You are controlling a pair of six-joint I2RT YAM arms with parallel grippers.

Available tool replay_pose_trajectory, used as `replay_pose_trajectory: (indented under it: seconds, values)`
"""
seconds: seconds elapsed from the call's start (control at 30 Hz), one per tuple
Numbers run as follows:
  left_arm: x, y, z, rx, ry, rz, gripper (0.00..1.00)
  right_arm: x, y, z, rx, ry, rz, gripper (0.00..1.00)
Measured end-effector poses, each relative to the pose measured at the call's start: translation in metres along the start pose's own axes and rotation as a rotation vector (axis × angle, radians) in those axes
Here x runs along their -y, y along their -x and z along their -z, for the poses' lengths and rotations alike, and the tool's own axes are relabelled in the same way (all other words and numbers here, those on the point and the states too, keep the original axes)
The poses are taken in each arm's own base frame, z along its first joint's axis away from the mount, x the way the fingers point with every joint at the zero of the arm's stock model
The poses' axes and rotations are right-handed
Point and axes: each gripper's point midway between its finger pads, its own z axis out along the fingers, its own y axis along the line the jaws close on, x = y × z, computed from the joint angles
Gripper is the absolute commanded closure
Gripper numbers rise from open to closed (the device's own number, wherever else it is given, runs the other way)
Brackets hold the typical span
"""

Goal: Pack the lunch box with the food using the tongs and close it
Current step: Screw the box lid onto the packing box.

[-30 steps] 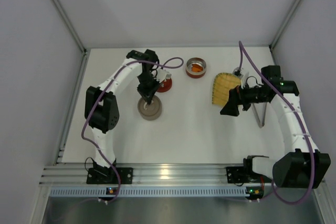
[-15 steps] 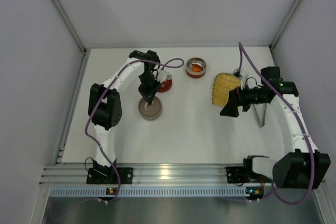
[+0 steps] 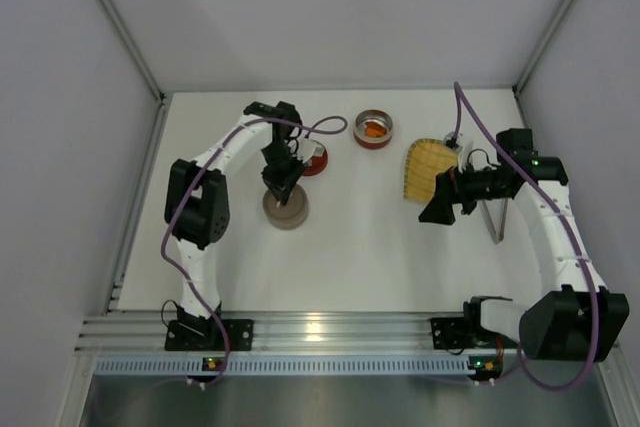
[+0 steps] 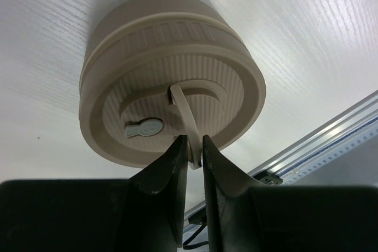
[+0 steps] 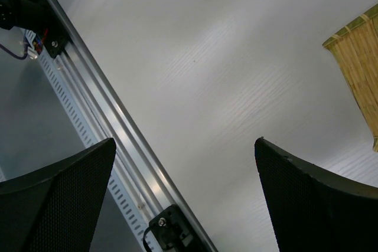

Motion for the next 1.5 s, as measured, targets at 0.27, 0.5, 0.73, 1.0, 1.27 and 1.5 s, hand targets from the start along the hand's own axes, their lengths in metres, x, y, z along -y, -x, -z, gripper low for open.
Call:
replay_pose_trajectory:
  seconds: [0.27,0.5,0.73,1.0,1.27,1.5]
  values:
    - [0.003,-0.011,0.001,0.033,0.018,-0.01,0.79,-0.001,0.0,0.001,0.003,-0.002,0.004,0.01]
    - [0.001,-0.008,0.007,0.086,0.055,-0.017,0.81,-0.002,0.001,0.002,0.008,-0.004,0.011,0.01]
    - [-0.003,-0.008,0.01,0.124,0.094,-0.02,0.84,-0.002,0.001,0.002,0.007,-0.005,0.011,0.01]
    - [-0.004,-0.014,-0.002,0.118,0.094,-0.002,0.85,-0.003,0.001,0.003,0.011,-0.008,0.017,0.01]
    - [-0.004,-0.014,-0.005,0.123,0.097,0.055,1.0,-0.003,0.001,0.003,0.012,-0.008,0.017,0.01]
    - [0.005,-0.012,0.016,0.191,0.109,0.161,1.0,-0.005,-0.003,0.002,0.011,-0.008,0.016,0.01]
